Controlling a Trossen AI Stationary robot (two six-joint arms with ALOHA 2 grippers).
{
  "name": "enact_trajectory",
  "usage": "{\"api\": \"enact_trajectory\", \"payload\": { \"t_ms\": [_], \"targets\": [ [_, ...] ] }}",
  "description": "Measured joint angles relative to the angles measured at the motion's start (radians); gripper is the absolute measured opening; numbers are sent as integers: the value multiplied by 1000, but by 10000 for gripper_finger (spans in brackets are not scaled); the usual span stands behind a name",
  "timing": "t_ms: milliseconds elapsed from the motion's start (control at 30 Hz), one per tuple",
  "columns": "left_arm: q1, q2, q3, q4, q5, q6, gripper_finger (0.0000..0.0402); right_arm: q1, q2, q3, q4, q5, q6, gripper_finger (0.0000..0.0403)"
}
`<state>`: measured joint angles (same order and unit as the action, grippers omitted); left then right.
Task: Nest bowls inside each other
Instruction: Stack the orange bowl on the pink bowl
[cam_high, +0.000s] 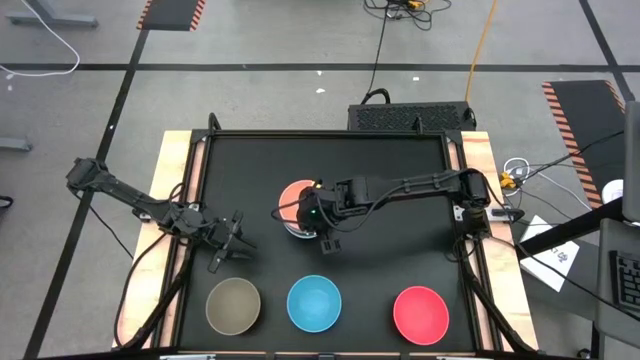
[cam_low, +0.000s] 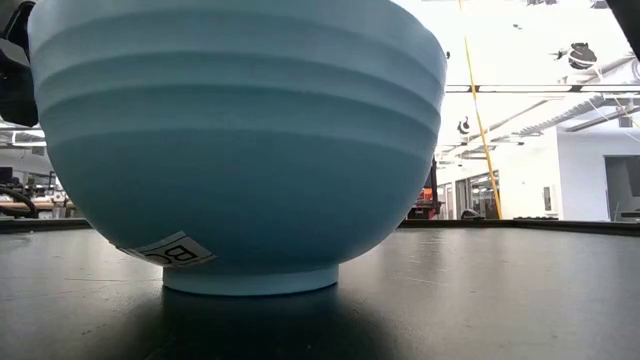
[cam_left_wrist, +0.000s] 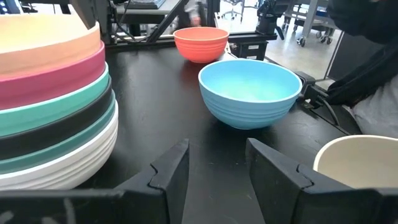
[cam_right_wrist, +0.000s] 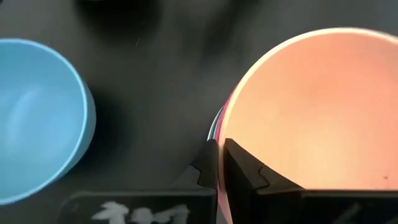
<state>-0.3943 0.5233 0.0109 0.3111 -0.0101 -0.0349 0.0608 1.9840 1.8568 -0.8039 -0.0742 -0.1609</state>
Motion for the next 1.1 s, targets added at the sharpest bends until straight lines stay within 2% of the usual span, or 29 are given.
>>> {"api": "enact_trajectory", "payload": {
  "t_ms": [200, 867, 1100],
  "targets": [
    [0, 0, 0, 0, 0, 0, 161, -3, -4, -50, 37, -1, 13, 0],
    [0, 0, 0, 3, 0, 0, 161, -15, -41, -55, 50, -8, 11, 1],
    [0, 0, 0, 3, 0, -2, 161, -15, -42, -55, 56, -34, 40, 40]
  ]
}}
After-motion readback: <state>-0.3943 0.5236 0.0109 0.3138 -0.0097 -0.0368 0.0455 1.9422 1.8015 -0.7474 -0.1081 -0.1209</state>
